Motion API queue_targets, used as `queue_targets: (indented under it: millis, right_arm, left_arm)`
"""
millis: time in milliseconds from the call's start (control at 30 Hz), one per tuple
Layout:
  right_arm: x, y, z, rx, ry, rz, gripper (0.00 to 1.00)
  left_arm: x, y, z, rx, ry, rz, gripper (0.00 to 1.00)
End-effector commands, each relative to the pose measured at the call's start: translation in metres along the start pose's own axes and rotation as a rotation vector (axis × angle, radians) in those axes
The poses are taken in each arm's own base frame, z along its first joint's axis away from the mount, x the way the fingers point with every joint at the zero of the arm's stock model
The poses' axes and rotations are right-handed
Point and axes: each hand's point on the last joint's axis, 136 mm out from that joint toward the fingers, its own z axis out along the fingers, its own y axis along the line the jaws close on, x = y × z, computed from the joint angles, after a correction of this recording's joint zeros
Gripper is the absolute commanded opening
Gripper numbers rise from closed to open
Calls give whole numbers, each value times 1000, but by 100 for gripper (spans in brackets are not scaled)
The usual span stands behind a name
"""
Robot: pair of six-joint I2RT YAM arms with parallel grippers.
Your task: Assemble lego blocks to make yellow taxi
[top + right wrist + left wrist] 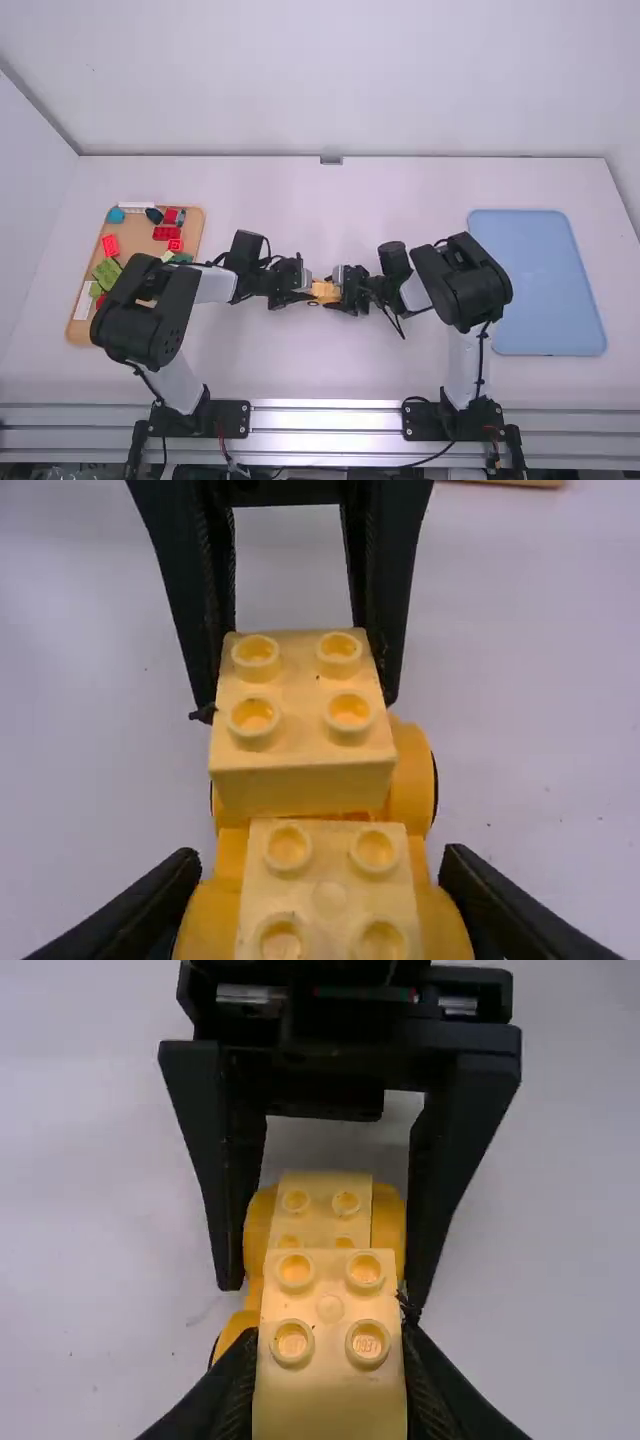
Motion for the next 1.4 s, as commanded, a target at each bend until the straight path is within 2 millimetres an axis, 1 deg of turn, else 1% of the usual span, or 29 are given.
queue_targets:
  millis: [0,33,233,333,433,533,667,733,833,933,1067,1233,1367]
  right_arm:
    - [2,3,0,-10,-5,8,59]
    - [3,3,0,-11,-4,10,55]
    - [7,10,-1,-20,4,-26,51]
    - [11,16,-2,-34,14,-47,52]
    - [12,16,-2,-41,20,-36,54]
    - [11,15,0,-49,21,-27,56]
    - [11,14,2,-69,31,0,58]
    - [11,16,4,-84,35,-14,57]
    - [11,15,5,-91,39,-30,54]
    - [10,14,5,-90,38,-19,54]
    - [10,14,5,-89,38,-21,55]
    - [10,13,5,-88,38,-22,57]
    - [10,14,5,-90,37,-24,58]
  left_arm:
    - [-2,0,2,13,-16,5,25]
    - [-3,0,2,13,-19,7,25]
    - [-1,0,2,11,-9,1,25]
    - [3,-7,1,34,3,7,26]
    - [5,-15,1,62,6,15,25]
    - [5,-16,1,66,9,8,25]
    - [5,-16,1,65,8,10,25]
    - [5,-16,1,67,9,8,26]
    - [6,-17,1,68,11,-4,26]
    - [6,-19,2,76,16,-7,27]
    - [7,-19,2,72,21,-7,27]
    - [12,-10,2,34,56,-63,31]
    - [11,-14,4,46,56,-63,32]
